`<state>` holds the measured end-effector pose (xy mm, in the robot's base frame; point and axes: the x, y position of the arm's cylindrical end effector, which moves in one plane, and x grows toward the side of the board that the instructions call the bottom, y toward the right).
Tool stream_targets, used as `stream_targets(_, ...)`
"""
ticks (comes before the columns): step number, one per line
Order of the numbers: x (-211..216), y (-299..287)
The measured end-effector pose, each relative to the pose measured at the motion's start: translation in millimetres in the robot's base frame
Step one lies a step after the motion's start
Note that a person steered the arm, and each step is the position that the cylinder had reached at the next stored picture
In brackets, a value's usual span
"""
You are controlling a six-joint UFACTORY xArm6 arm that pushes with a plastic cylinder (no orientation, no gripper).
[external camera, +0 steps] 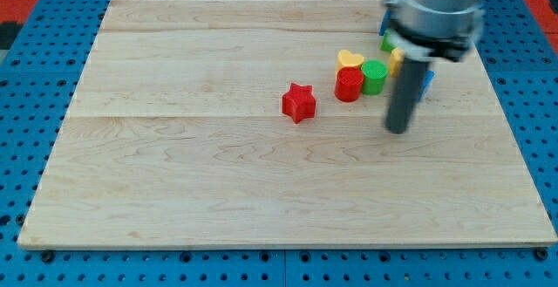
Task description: Move the green star and blue triangle to the left
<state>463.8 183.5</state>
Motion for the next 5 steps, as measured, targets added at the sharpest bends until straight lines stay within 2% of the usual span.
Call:
stream_targets(1, -44.4, 65.7)
stream_targets(2, -128.6, 67.1)
stream_targets(3, -159.8, 5.4)
stream_targets(4, -179.4, -27.4)
stream_targets(5, -206.9, 45.7)
